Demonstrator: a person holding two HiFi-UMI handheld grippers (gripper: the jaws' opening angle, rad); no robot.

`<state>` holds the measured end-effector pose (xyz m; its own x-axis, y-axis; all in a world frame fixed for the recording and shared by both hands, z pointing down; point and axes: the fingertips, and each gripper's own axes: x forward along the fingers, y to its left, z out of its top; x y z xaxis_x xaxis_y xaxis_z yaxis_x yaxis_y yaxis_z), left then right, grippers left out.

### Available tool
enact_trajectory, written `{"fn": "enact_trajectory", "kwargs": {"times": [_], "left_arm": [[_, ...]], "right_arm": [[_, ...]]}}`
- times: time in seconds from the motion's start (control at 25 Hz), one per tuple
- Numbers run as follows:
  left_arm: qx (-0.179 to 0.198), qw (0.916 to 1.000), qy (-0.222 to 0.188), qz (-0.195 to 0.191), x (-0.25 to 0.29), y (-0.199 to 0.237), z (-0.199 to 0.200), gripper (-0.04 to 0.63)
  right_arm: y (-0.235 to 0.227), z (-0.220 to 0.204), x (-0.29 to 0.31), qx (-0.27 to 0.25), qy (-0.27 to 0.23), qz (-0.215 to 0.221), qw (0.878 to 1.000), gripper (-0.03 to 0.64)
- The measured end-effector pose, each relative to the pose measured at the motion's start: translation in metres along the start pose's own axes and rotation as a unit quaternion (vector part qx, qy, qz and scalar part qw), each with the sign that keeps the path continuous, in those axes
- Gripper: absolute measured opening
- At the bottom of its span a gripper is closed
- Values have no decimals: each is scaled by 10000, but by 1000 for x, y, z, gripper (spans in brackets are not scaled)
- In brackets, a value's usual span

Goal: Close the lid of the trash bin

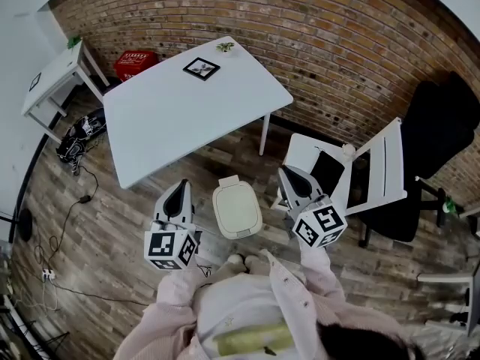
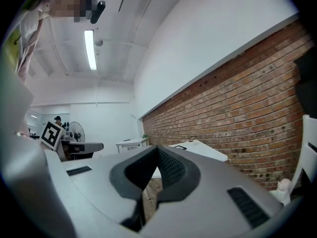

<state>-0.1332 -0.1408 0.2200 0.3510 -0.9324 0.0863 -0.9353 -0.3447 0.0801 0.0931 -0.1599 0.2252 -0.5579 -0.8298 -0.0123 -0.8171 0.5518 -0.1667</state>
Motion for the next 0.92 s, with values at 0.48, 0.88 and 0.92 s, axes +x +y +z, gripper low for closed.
{"fn": "enact_trajectory", "kwargs": {"times": [0.48,0.88,0.92], "left_arm": [[-7,10000,54,27,-2,1,-5,-7],[-53,9999,139,32,-3,4,-11,-6],[-62,9999,146,30,-4,4,-11,-8]], "right_arm": [[1,-1,-1,-40,8,-16,10000,3],[6,-2,0,-4,25,19,10000,3],[6,-3,-1,-7,25,21,10000,3]]}}
